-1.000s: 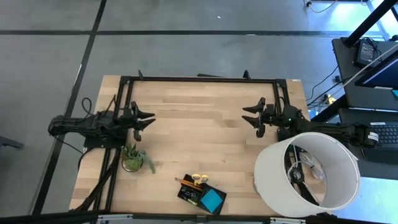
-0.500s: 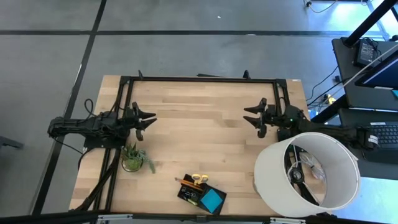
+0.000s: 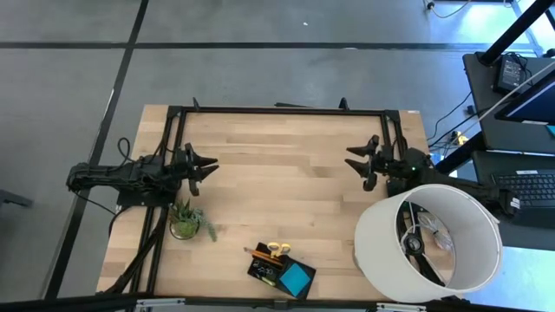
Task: Pick and place office supplies into organizer
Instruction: Return to Home Position
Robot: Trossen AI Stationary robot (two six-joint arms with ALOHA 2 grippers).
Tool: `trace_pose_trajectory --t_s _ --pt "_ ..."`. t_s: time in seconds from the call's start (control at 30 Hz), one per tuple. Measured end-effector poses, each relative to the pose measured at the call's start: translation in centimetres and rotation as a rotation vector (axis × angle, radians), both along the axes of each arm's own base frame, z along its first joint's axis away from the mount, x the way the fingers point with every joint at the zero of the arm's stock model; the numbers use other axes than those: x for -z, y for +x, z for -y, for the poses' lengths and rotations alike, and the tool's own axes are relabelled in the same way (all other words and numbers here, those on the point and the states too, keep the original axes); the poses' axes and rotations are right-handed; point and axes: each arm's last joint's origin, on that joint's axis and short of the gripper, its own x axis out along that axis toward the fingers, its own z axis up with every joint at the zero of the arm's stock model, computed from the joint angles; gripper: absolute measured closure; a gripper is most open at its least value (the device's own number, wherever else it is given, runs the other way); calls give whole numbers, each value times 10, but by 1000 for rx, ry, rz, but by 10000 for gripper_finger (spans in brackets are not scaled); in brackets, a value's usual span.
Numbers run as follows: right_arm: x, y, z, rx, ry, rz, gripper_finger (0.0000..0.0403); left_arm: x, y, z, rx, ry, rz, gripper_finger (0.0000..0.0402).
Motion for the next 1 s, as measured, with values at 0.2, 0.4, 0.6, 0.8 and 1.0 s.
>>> trace_pose_trajectory --t_s 0.2,0.4,0.6,0.8,1.0 --pt "-4 -5 -2 3 -19 45 203 0 0 0 0 1 0 296" --pt "-1 -10 -4 4 -8 15 203 0 0 0 1 16 -5 299" --pt "-1 -18 -7 3 -11 34 203 0 0 0 1 17 -6 295" --pt "0 -19 -7 6 -36 23 203 0 0 0 0 18 -8 298" --pt "1 -18 -7 5 -29 9 203 0 0 0 -5 18 -7 297"
